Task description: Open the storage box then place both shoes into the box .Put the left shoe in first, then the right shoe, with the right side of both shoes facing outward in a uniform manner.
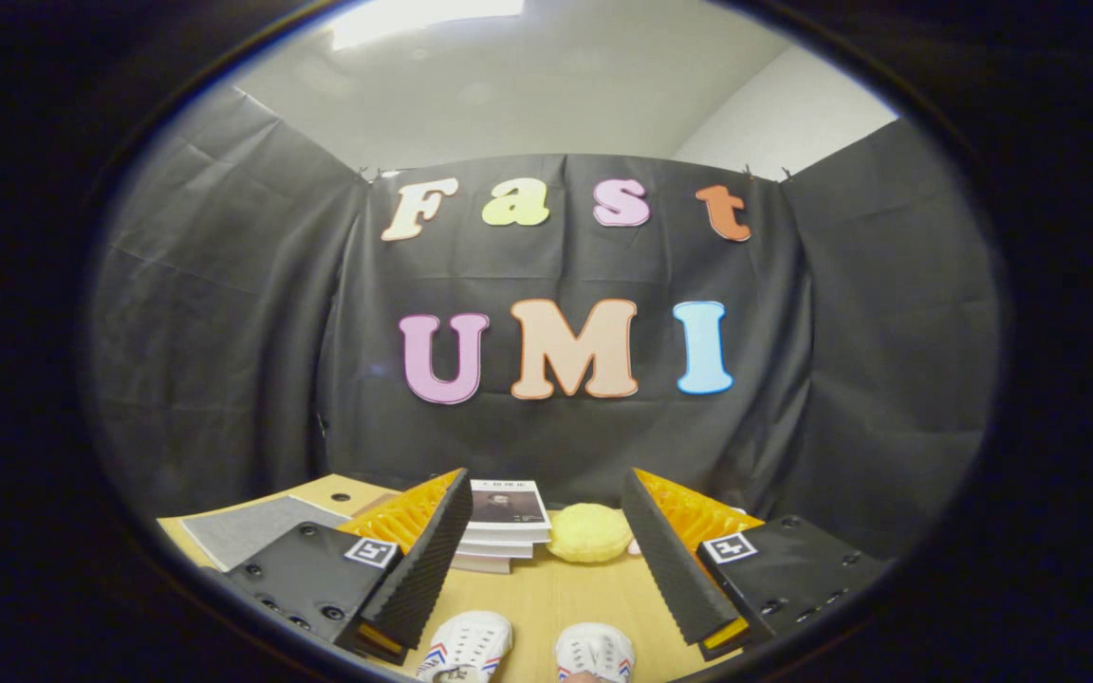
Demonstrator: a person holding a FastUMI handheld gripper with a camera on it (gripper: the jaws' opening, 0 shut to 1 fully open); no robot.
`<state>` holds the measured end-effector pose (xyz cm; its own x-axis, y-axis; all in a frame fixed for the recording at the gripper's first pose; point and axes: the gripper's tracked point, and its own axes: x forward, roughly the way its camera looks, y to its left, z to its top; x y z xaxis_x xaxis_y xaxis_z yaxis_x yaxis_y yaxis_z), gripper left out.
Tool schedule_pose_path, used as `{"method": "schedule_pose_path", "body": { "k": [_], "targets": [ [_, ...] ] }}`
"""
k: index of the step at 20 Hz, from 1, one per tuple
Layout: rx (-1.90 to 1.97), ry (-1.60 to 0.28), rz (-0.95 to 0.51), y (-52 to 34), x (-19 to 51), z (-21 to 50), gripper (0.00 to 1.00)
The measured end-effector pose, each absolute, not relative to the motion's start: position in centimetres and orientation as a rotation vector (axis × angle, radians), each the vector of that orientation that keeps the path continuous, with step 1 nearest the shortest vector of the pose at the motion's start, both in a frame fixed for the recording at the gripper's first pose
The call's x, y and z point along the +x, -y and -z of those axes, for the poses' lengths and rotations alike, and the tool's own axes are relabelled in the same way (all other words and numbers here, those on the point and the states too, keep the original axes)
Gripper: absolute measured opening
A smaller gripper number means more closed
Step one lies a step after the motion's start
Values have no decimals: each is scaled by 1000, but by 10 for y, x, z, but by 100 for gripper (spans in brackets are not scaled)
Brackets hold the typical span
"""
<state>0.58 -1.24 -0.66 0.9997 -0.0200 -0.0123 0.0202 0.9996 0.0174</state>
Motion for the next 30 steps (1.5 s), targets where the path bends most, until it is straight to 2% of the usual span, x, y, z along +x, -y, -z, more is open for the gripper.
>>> {"method": "schedule_pose_path", "body": {
  "k": [4,11,21,30],
  "targets": [
    [101,-45,-38,-4,4,14,100],
    [407,-231,-149,-46,-10,56,100],
    [884,-583,-318,-135,-56,136,98],
    [1312,-850,-330,-190,-82,207,98]
  ]
}}
